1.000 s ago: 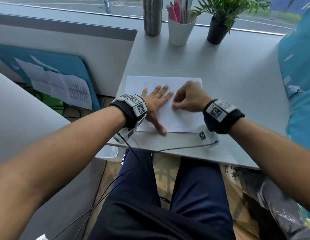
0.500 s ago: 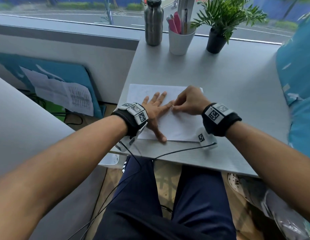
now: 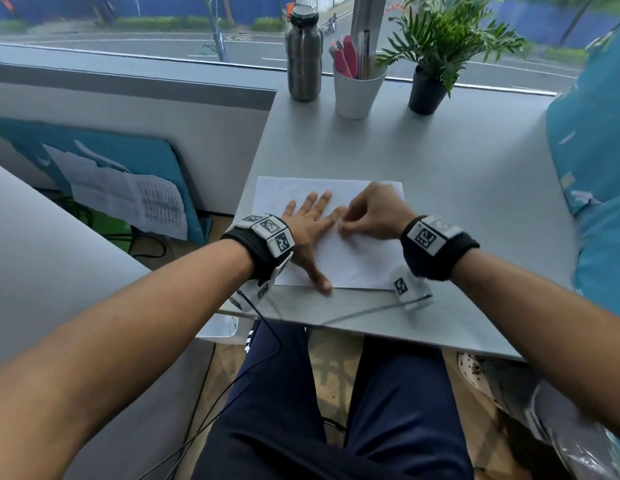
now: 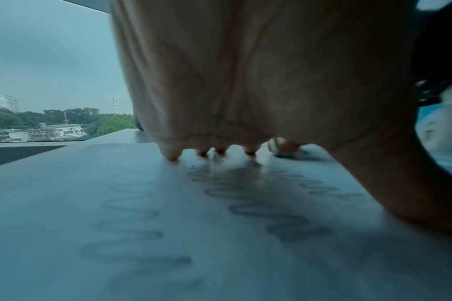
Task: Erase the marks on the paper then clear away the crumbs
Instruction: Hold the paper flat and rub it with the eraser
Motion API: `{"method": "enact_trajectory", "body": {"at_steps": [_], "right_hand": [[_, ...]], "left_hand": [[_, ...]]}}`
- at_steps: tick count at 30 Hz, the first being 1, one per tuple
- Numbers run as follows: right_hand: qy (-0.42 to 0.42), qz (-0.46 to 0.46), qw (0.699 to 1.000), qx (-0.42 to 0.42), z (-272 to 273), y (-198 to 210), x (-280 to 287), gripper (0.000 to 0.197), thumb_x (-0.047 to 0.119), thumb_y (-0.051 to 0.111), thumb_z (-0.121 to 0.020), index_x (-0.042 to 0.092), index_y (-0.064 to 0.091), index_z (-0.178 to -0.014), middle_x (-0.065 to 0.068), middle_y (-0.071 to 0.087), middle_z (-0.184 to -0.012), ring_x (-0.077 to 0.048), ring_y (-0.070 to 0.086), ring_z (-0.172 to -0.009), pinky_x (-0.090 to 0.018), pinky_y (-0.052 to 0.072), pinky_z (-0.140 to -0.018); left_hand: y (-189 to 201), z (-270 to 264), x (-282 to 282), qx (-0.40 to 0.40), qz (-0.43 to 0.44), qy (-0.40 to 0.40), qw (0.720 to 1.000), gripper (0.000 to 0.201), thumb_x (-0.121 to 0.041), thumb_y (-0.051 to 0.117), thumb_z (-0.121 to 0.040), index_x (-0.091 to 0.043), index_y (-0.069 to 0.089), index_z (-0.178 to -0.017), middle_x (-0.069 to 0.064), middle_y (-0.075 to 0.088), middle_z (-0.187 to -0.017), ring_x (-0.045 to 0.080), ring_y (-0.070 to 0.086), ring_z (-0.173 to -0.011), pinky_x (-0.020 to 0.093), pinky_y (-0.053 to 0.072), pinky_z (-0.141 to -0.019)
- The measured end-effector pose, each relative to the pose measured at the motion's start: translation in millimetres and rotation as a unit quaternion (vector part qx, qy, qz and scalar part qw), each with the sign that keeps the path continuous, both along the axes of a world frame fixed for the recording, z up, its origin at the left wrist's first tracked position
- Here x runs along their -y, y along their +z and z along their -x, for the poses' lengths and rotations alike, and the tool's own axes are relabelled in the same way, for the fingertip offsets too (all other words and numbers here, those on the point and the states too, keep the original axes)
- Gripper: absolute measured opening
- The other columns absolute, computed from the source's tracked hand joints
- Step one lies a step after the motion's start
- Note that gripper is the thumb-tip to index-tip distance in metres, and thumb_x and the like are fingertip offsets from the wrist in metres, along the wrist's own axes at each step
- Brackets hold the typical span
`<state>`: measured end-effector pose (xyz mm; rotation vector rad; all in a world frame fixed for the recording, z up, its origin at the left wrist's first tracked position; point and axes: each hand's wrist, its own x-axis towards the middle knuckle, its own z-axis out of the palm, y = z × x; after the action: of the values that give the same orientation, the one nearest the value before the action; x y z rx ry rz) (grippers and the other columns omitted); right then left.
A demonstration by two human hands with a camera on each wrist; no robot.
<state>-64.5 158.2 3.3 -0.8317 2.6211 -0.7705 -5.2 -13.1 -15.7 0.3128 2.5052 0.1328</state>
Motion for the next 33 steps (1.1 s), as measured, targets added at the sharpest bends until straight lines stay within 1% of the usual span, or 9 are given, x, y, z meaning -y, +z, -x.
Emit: {"method": "enact_trajectory", "body": {"at_steps": [2, 5, 9, 11, 14, 19, 25, 29, 33], "right_hand": [[-0.015, 0.000, 1.000, -0.017, 0.5, -1.4, 2.2, 0.009, 0.021, 0.078, -0.070, 0.015, 0.075, -0.066, 0.007, 0.062, -0.057, -0.001, 0.051, -0.048, -0.004, 0.034, -0.053], [0.068, -0.005, 0.998, 0.013, -18.6, -6.1, 9.4, 0.011, 0.018, 0.077, -0.068, 0.013, 0.070, -0.061, 0.008, 0.059, -0.052, -0.003, 0.047, -0.045, -0.009, 0.034, -0.051], [-0.013, 0.008, 1.000, -0.018, 9.0, -4.0, 1.9, 0.009, 0.024, 0.079, -0.070, 0.015, 0.078, -0.072, 0.005, 0.068, -0.062, -0.007, 0.059, -0.055, -0.012, 0.043, -0.056], [0.023, 0.002, 1.000, -0.016, -2.0, -6.0, 7.8, 0.009, 0.021, 0.076, -0.068, 0.012, 0.075, -0.067, 0.001, 0.069, -0.061, -0.011, 0.060, -0.055, -0.023, 0.050, -0.057], [0.087, -0.022, 0.996, 0.011, -12.6, -5.8, 10.5, 0.009, 0.020, 0.076, -0.069, 0.011, 0.075, -0.069, -0.001, 0.070, -0.062, -0.010, 0.058, -0.055, -0.023, 0.049, -0.058], [-0.064, 0.014, 0.997, 0.027, 32.1, 4.9, -25.6, 0.009, 0.019, 0.079, -0.074, 0.011, 0.076, -0.076, 0.001, 0.069, -0.067, -0.007, 0.057, -0.055, -0.019, 0.046, -0.055], [-0.050, 0.005, 0.992, 0.119, 17.6, -8.0, -52.0, 0.008, 0.013, 0.076, -0.076, 0.006, 0.074, -0.080, -0.004, 0.071, -0.069, -0.016, 0.063, -0.056, -0.025, 0.052, -0.054], [-0.041, 0.005, 0.994, 0.099, 18.9, -11.3, -52.1, 0.007, 0.016, 0.076, -0.076, 0.010, 0.074, -0.078, 0.001, 0.069, -0.067, -0.013, 0.062, -0.055, -0.022, 0.048, -0.054], [-0.037, 0.008, 0.995, 0.093, 20.0, -12.4, -52.7, 0.005, 0.015, 0.077, -0.075, 0.010, 0.074, -0.077, 0.004, 0.068, -0.065, -0.011, 0.061, -0.054, -0.016, 0.047, -0.051]], "left_hand": [[-0.8, -0.4, 0.3, -0.007, -0.003, 0.004, 1.000, 0.159, -0.077, 0.081, -0.040, -0.032, -0.025, -0.150, 0.002, -0.039, -0.154, 0.026, -0.035, -0.142, 0.056, -0.013, -0.117], [-0.5, 0.4, 0.8, 0.000, 0.000, 0.004, 1.000, 0.160, -0.077, 0.080, -0.040, -0.030, -0.025, -0.151, 0.001, -0.039, -0.154, 0.025, -0.035, -0.142, 0.055, -0.013, -0.117], [-1.9, 0.2, 0.7, -0.010, -0.001, -0.002, 1.000, 0.160, -0.078, 0.080, -0.040, -0.030, -0.024, -0.151, 0.001, -0.038, -0.155, 0.025, -0.034, -0.142, 0.055, -0.014, -0.117], [-1.9, 0.3, 2.4, -0.007, -0.006, -0.001, 1.000, 0.159, -0.078, 0.080, -0.041, -0.031, -0.025, -0.151, 0.000, -0.039, -0.154, 0.024, -0.035, -0.142, 0.054, -0.016, -0.117], [-3.2, 0.7, 2.5, -0.004, -0.005, -0.004, 1.000, 0.159, -0.079, 0.079, -0.041, -0.031, -0.027, -0.149, -0.001, -0.040, -0.154, 0.023, -0.037, -0.141, 0.053, -0.017, -0.117], [-9.3, -1.6, 9.2, -0.044, -0.013, -0.015, 0.999, 0.157, -0.085, 0.072, -0.041, -0.025, -0.021, -0.153, -0.003, -0.034, -0.157, 0.021, -0.032, -0.144, 0.051, -0.015, -0.118], [-9.9, -11.1, 21.7, -0.068, 0.010, -0.013, 0.998, 0.130, -0.090, 0.053, -0.062, -0.030, -0.016, -0.154, -0.007, -0.026, -0.160, 0.018, -0.023, -0.147, 0.051, -0.015, -0.117], [3.2, -16.0, 22.9, -0.120, 0.086, 0.035, 0.988, 0.108, -0.085, 0.020, -0.080, -0.012, -0.006, -0.156, 0.005, -0.014, -0.163, 0.023, -0.017, -0.149, 0.055, -0.016, -0.116], [7.8, -32.7, -7.8, -0.144, -0.007, -0.116, 0.983, 0.097, -0.079, 0.017, -0.086, -0.017, -0.007, -0.156, 0.002, -0.016, -0.162, 0.016, -0.019, -0.148, 0.052, -0.019, -0.116]]}}
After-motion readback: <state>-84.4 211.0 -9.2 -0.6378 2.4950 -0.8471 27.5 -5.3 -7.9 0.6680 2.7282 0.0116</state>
